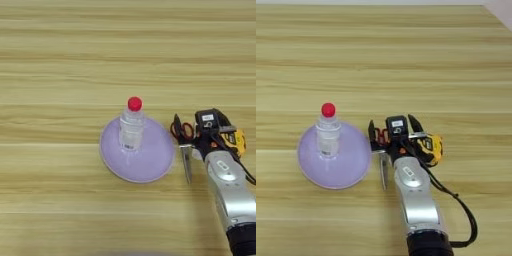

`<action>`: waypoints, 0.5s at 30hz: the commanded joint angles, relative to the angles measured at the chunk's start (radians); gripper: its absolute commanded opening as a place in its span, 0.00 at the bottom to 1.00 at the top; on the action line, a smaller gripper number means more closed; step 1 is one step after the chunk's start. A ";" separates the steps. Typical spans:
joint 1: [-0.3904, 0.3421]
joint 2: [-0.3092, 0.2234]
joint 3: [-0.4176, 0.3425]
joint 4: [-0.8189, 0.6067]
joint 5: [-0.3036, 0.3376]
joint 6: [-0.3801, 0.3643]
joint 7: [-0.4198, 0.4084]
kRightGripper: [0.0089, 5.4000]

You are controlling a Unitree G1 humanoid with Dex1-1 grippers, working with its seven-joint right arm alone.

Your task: Move the objects on the table

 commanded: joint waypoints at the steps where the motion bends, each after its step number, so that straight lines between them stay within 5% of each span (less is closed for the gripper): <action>1: -0.101 -0.079 -0.022 0.034 -0.032 -0.028 -0.014 1.00; 15: -0.172 -0.142 -0.116 0.181 0.026 0.025 -0.016 1.00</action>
